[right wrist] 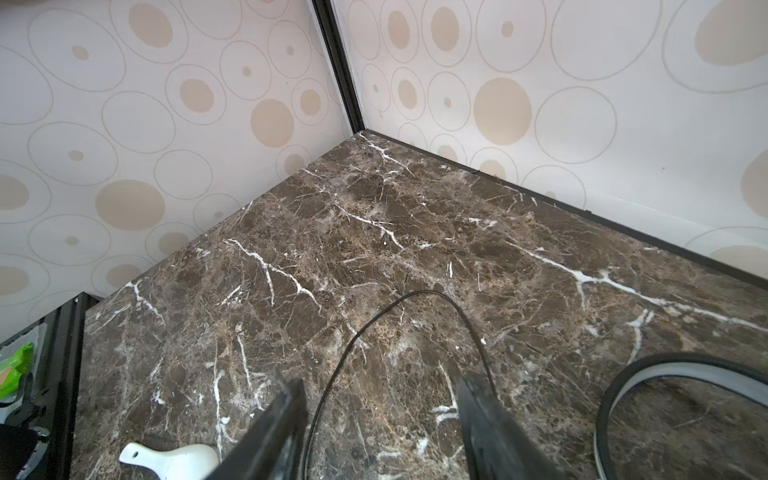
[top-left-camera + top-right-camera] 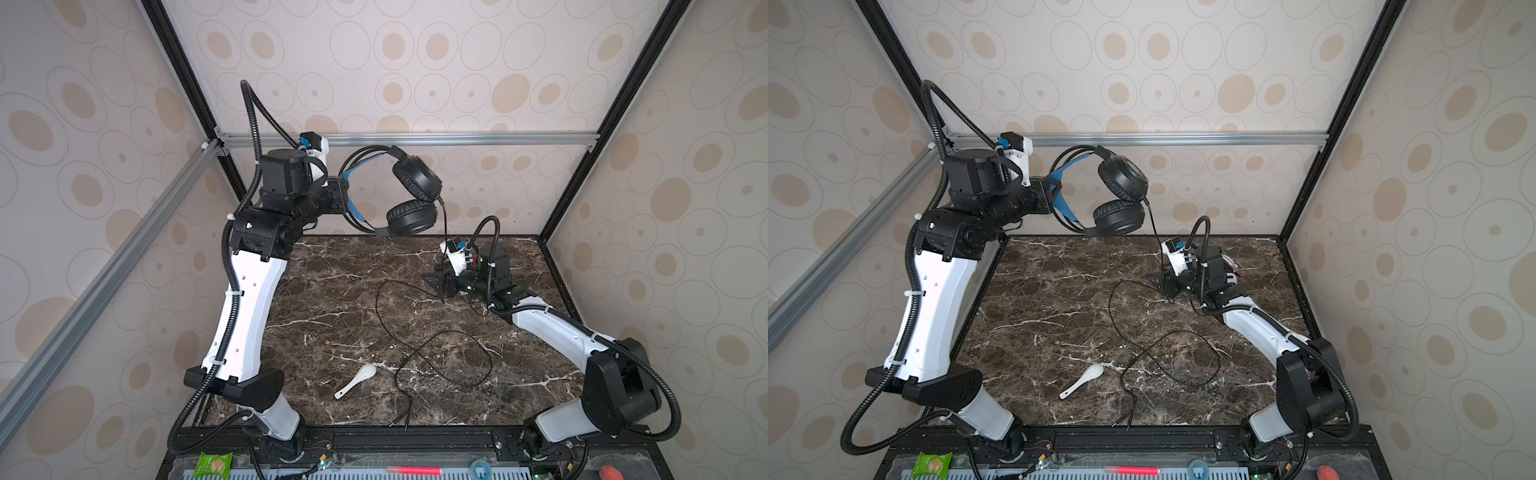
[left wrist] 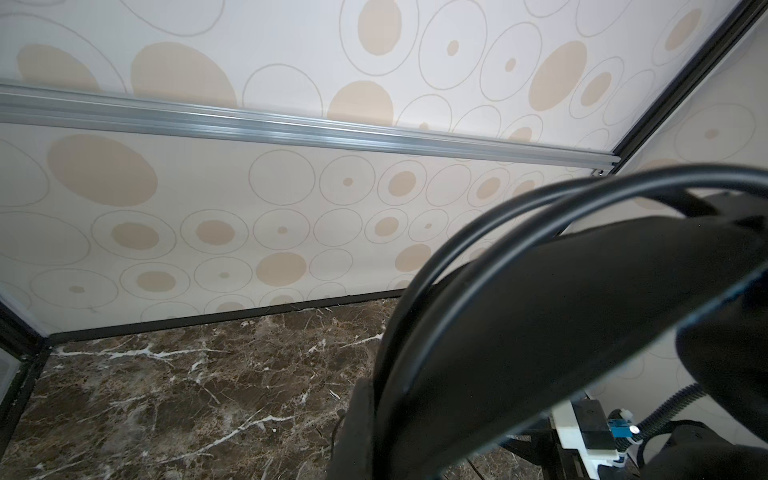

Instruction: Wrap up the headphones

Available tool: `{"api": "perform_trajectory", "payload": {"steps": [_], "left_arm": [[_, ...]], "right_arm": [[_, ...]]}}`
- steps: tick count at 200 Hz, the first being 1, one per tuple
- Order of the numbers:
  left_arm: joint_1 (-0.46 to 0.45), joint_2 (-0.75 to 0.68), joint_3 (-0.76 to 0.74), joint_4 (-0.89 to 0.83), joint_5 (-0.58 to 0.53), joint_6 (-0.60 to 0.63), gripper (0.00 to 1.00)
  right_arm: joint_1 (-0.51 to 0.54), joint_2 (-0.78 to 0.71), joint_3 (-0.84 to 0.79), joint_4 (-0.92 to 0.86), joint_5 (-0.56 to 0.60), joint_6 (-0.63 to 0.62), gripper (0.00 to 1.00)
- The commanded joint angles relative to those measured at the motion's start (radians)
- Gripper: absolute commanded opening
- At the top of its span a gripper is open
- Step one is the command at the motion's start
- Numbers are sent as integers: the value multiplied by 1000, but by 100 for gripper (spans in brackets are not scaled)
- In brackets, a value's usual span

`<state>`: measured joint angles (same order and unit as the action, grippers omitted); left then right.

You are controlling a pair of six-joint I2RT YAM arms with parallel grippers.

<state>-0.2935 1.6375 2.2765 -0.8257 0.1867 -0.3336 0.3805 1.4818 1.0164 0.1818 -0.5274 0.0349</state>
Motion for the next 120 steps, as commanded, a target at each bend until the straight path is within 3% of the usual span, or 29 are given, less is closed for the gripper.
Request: {"api": "perform_trajectory", "payload": {"steps": [1,44,67,84,120], "left_arm": [[2,1,38,56,31,-69,0],[8,2,37,79,17,-91,0],[16,5,21,75,-11,-96,0],[20,0,-17,77,-48,-91,0],[37,-26,-148,124,-114,-110,0]], "right_arm": [[-23,-5,-30,64,-23,30,52],[-36,-1,-53,34,-9,29,21],[-37,-27,-53,-40,76,4,6],[-38,-63,-56,-117,163,-28,0],[-40,-151,-54,-286,275,-110,0]]}}
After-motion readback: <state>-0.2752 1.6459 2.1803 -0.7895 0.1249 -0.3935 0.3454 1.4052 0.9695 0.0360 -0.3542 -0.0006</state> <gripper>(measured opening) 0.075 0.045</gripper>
